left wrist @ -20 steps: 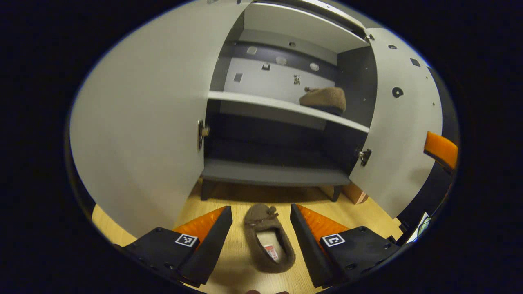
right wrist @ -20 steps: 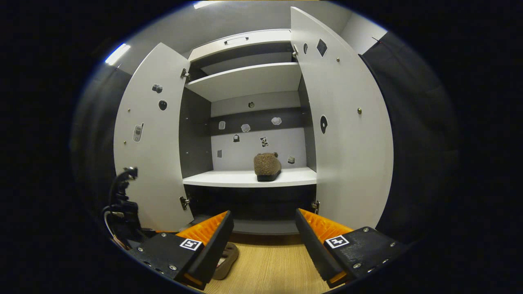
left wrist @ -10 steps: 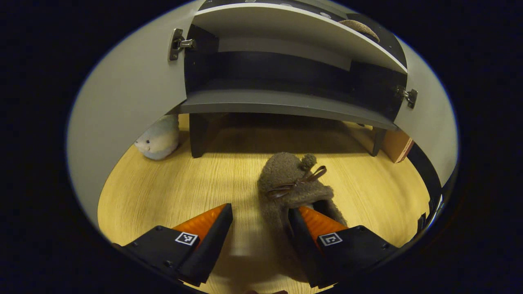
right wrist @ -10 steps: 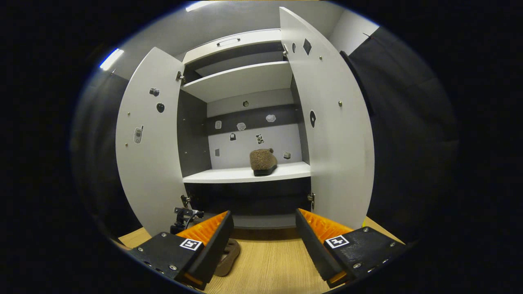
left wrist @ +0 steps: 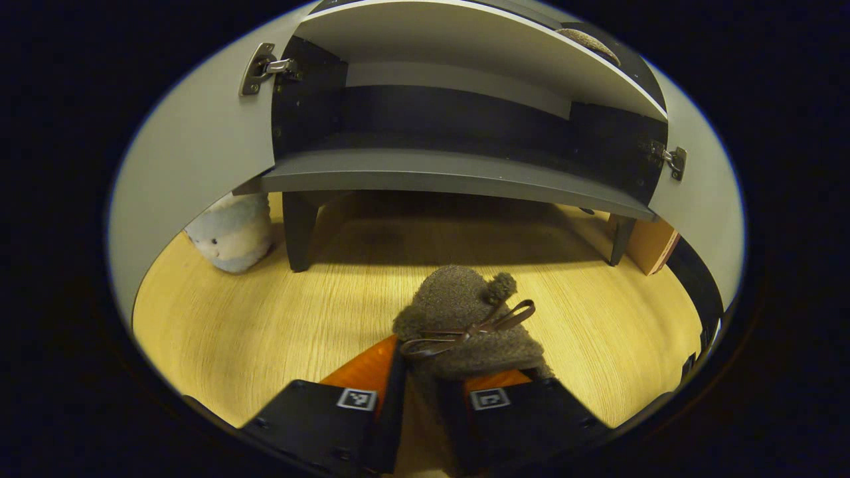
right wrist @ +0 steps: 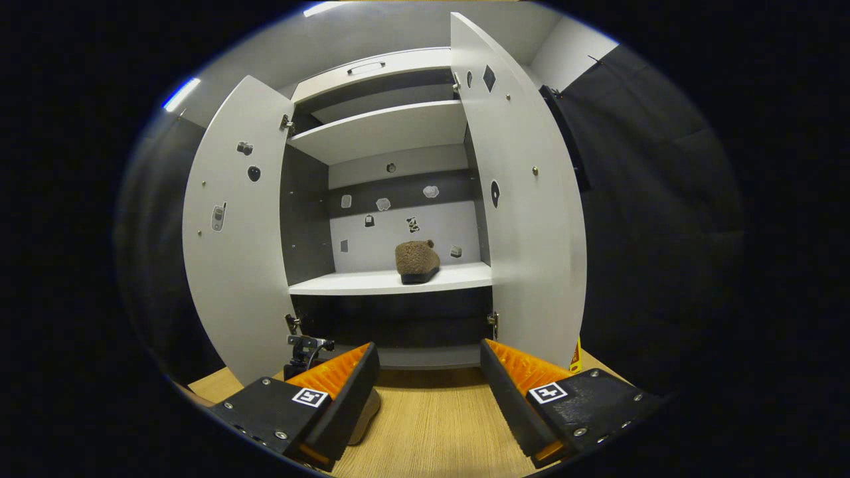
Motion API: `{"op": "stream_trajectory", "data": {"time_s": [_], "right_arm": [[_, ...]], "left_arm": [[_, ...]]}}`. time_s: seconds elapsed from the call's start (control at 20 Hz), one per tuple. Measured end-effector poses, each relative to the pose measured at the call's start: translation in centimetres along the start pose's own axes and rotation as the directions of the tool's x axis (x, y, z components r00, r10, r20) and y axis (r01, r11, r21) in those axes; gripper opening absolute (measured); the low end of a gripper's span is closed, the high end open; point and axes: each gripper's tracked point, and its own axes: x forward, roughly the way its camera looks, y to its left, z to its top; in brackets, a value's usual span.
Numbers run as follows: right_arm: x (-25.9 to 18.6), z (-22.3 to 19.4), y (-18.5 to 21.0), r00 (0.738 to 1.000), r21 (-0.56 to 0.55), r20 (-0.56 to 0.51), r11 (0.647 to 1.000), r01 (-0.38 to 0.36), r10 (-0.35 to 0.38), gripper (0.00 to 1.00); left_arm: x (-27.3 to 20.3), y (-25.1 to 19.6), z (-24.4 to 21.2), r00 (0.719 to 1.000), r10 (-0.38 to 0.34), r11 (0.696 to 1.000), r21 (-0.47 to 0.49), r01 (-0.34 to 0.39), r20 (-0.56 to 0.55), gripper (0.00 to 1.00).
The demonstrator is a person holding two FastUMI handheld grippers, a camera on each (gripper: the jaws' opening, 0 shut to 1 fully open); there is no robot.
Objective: Grab one shoe with the right hand and put it into the shoe cabinet, grab the other shoe with the left hand and put it into the shoe cabinet; then close the right door with the right hand and the left door with the left hand.
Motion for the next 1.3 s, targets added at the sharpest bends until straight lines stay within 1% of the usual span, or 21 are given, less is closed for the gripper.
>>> {"op": "stream_trajectory", "data": {"time_s": [0.05, 0.1, 0.2, 0.3, 0.4, 0.55, 0.6, 0.65, 0.75, 0.9, 0.95, 1.05, 1.2, 1.3], "right_arm": [[-0.1, -0.1, 0.1, 1.0, 0.003, 0.0, 1.0, -0.005, 0.005, 0.94], [-0.1, -0.1, 0.2, 1.0, 0.003, 0.001, 1.0, -0.008, 0.008, 0.94], [-0.2, -0.1, 0.1, 1.0, 0.002, 0.005, 1.0, -0.007, 0.007, 0.94], [-0.2, 0.3, 0.3, 1.0, 0.01, 0.021, 1.0, -0.014, 0.013, 0.94], [-0.1, 0.5, 0.5, 0.999, 0.015, 0.033, 1.0, -0.019, 0.019, 0.94], [0.0, 1.6, 0.6, 0.998, 0.017, 0.065, 1.0, -0.017, 0.016, 0.94], [-0.1, 1.9, 0.6, 0.997, 0.016, 0.075, 1.0, -0.017, 0.015, 0.94], [0.0, 2.1, 0.6, 0.997, 0.013, 0.081, 1.0, -0.016, 0.015, 0.94], [-0.1, 2.4, 0.3, 0.996, 0.003, 0.088, 1.0, -0.01, 0.01, 0.94], [-0.3, 3.0, -0.3, 0.995, -0.001, 0.099, 1.0, 0.012, -0.011, 0.94], [-0.4, 3.2, -0.4, 0.995, 0.0, 0.103, 1.0, 0.019, -0.019, 0.94], [-0.6, 3.3, -0.7, 0.994, -0.002, 0.103, 0.999, 0.035, -0.034, 0.94], [-0.7, 3.5, -1.1, 0.993, -0.018, 0.101, 0.998, 0.057, -0.055, 0.94], [-0.9, 3.8, -1.0, 0.992, -0.027, 0.107, 0.998, 0.063, -0.06, 0.94]], "left_arm": [[-0.6, 0.2, 0.5, 1.0, 0.005, 1.0, -0.016, -0.005, 0.017, 0.16], [-1.4, 0.4, 1.0, 0.999, 0.0, 0.999, -0.032, 0.001, 0.032, 0.14], [-4.1, 0.5, 3.2, 0.996, 0.0, 0.999, -0.037, 0.003, 0.087, 0.14], [-7.6, 0.0, 6.7, 0.986, -0.015, 1.0, -0.017, 0.018, 0.168, 0.14], [-11.5, -0.6, 10.4, 0.976, -0.022, 1.0, 0.002, 0.022, 0.219, 0.13], [-16.8, -2.3, 17.4, 0.955, -0.059, 0.996, -0.046, 0.075, 0.291, 0.13], [-19.3, -3.2, 18.4, 0.944, -0.059, 0.996, -0.044, 0.077, 0.324, 0.13], [-19.6, -2.6, 20.0, 0.938, -0.049, 0.998, -0.031, 0.063, 0.344, 0.13], [-21.4, -2.9, 25.8, 0.918, -0.034, 0.999, -0.014, 0.043, 0.395, 0.13], [-22.7, -3.3, 32.7, 0.889, -0.055, 0.998, -0.014, 0.069, 0.455, 0.13], [-22.3, -3.3, 35.0, 0.875, -0.058, 0.998, -0.001, 0.066, 0.481, 0.13], [-21.7, -3.3, 39.4, 0.86, -0.06, 0.998, 0.006, 0.066, 0.507, 0.13], [-19.1, -3.1, 45.2, 0.851, -0.059, 0.998, -0.002, 0.07, 0.522, 0.13], [-16.5, -2.9, 47.9, 0.864, -0.046, 0.999, 0.003, 0.051, 0.502, 0.13]]}}
